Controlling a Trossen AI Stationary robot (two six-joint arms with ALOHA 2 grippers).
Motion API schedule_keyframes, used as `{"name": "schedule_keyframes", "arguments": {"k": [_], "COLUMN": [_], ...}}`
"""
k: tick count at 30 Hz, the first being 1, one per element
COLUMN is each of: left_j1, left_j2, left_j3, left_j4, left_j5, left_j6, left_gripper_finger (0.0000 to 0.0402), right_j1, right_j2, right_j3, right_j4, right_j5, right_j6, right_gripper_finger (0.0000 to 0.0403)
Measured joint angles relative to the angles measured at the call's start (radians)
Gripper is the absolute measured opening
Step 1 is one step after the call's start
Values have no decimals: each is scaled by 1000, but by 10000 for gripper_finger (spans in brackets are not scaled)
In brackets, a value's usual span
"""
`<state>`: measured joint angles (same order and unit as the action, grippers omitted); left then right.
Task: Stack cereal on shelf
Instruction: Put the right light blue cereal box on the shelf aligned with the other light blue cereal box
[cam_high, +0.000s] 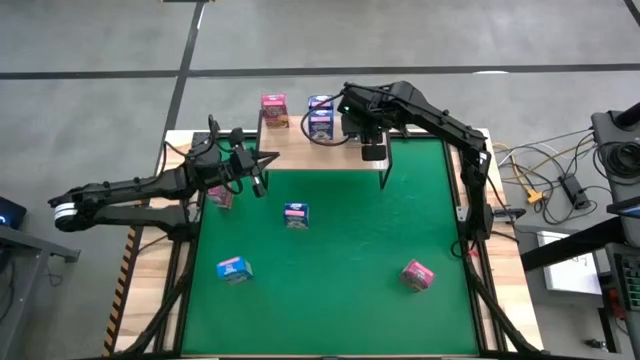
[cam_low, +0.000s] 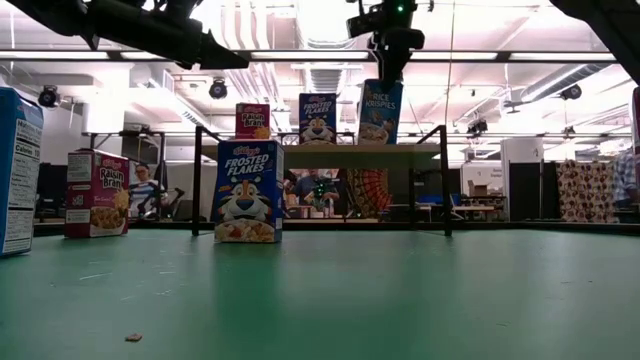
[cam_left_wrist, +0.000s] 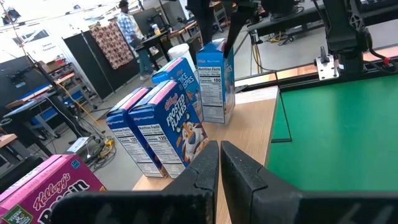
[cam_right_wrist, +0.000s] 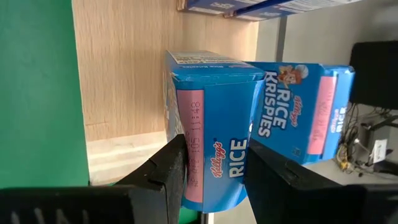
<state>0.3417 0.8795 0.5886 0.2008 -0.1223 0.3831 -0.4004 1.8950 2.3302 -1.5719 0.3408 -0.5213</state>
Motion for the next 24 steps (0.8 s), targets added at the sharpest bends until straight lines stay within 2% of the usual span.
{"name": "schedule_keyframes", "arguments": {"k": [8,16,24], "left_j1": [0,0,0], "left_j2": [0,0,0], "left_j3": [0,0,0], "left_j4": [0,0,0], "left_j5": [0,0,1], "left_j6": [0,0,0], "left_gripper_finger": [0,0,0], "right_j1": [0,-3,-3], "right_j2": [33,39,39], "right_j3": [0,0,-1], "right_j4": [4,4,4], "right_j5": [43,51,51], "right_j6": [47,80,47], "right_gripper_finger": [134,171,196]}}
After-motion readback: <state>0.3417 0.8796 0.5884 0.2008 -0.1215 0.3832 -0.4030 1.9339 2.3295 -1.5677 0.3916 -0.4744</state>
